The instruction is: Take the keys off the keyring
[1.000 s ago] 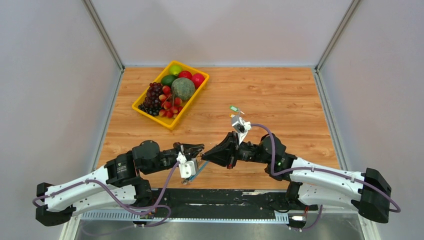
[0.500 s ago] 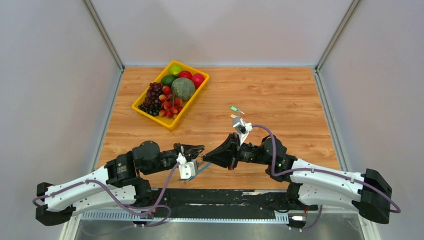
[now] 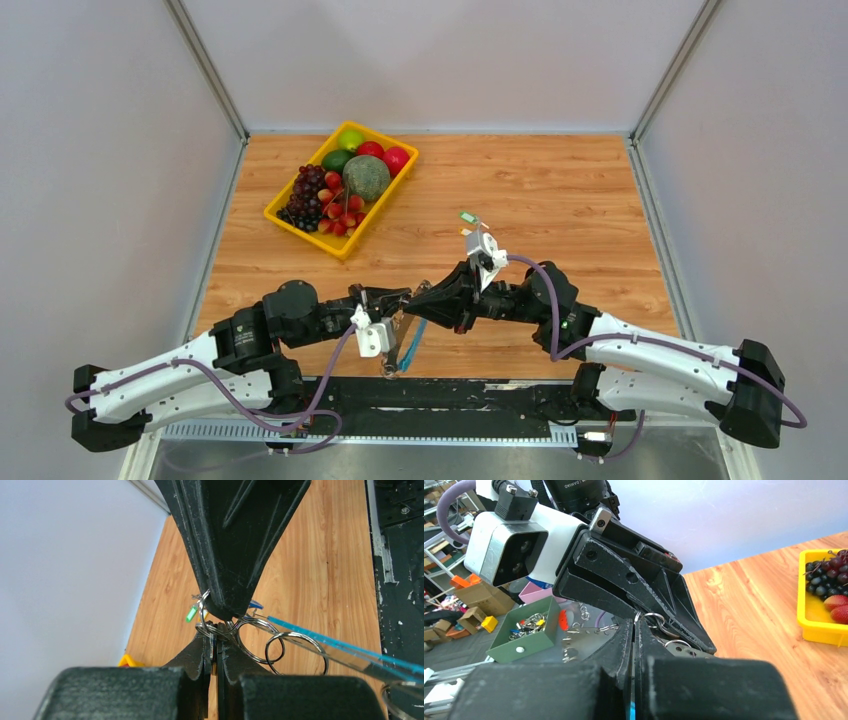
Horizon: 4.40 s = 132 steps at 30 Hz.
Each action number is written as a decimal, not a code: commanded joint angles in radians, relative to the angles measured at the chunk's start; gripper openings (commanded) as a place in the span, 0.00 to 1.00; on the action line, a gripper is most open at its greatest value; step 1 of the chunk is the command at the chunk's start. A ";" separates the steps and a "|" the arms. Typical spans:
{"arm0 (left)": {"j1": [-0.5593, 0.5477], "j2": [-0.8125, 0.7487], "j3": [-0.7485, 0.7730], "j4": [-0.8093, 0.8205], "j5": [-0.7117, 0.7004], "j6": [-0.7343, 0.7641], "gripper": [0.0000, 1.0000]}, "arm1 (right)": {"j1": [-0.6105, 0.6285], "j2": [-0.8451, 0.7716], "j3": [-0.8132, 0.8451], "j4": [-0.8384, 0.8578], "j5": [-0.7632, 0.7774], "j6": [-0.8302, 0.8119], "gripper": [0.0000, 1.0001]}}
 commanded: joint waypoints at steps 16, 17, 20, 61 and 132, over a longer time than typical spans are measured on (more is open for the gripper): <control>0.007 0.011 0.005 0.027 0.020 0.014 0.00 | 0.009 0.023 0.070 0.086 -0.049 -0.058 0.00; 0.007 0.010 0.003 0.028 0.011 0.014 0.00 | 0.009 0.026 0.073 0.086 -0.058 -0.042 0.00; 0.006 0.008 0.004 0.032 -0.028 0.014 0.00 | 0.009 0.032 0.080 0.075 -0.077 0.012 0.00; 0.006 -0.014 0.009 0.025 -0.041 0.020 0.00 | -0.008 0.099 -0.119 0.247 -0.206 0.460 0.00; 0.006 0.000 -0.005 0.038 -0.009 0.015 0.00 | 0.104 -0.122 -0.100 -0.106 0.075 -0.582 0.31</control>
